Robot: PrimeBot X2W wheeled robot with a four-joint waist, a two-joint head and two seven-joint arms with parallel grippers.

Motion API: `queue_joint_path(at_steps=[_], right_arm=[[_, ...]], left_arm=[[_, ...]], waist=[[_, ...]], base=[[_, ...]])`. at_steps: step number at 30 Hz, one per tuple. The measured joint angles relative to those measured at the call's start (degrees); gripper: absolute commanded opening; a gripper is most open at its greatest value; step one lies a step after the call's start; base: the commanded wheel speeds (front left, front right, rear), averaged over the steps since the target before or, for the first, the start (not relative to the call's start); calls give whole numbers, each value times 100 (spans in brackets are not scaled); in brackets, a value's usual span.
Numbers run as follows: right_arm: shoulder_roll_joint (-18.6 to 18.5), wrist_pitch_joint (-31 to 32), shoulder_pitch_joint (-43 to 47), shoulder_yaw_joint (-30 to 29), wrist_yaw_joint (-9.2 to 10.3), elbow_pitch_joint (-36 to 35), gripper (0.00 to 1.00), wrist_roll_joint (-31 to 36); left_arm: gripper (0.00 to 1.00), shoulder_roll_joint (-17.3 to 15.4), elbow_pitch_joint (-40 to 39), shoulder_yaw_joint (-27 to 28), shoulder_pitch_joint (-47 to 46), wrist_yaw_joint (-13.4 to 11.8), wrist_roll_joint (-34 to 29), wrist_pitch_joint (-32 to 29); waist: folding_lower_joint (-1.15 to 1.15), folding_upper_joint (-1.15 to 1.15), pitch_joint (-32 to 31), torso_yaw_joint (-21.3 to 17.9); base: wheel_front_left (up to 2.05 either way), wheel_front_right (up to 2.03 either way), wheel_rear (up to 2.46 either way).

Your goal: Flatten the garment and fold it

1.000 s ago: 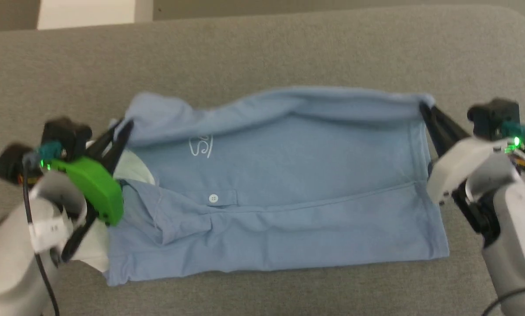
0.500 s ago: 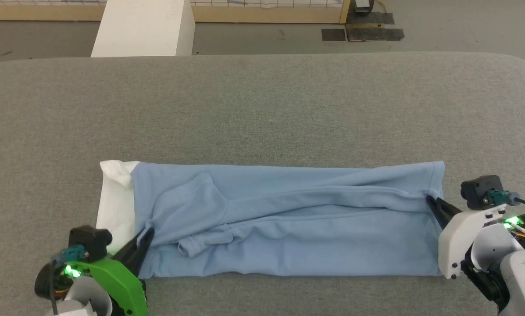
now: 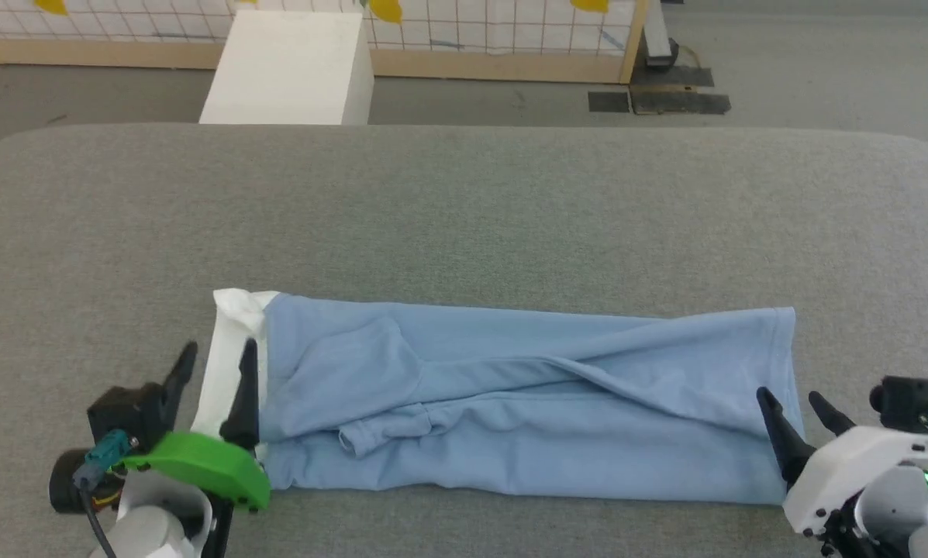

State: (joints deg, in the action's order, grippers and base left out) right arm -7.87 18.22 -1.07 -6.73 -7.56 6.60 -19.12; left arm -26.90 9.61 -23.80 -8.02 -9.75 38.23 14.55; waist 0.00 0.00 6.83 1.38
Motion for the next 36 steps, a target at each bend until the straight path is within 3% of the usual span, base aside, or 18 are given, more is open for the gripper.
queue_joint_path(at_steps=[5,12,23,27,28,30,31,36], right_arm=[[410,-389,130,-555,0,-294,100,144],[481,-380,-216,-1045,0,144,100,141],[489,837,-1469,-1125,0,2125,100,667],[419,1503,-1717,-979,1,2465,100,715],[391,1625,-1756,-951,1,2473,82,703],[348,1801,-1780,-892,1,2451,13,699],[339,1861,-1779,-865,1,2426,0,697],[415,1868,-1692,-810,1,2178,0,672]], left_arm=[[100,313,-327,486,-50,-15,-792,19],[100,670,-147,917,-237,271,-1407,19],[100,957,252,1222,-488,581,-1813,19],[100,1072,356,1251,-522,695,-1858,19],[100,1089,374,1267,-524,719,-1861,19],[100,1109,408,1315,-526,753,-1878,19],[100,1114,433,1340,-526,772,-1896,19],[100,1180,495,1438,-526,827,-1920,19]], waist=[[0,0,-112,106],[0,0,-190,91],[0,0,-53,32],[0,0,-1,62],[0,0,7,68],[0,0,28,78],[0,0,35,80],[0,0,24,65]], base=[[0,0,0],[0,0,0],[0,0,0],[0,0,0],[0,0,0],[0,0,0],[0,0,0],[0,0,0]])
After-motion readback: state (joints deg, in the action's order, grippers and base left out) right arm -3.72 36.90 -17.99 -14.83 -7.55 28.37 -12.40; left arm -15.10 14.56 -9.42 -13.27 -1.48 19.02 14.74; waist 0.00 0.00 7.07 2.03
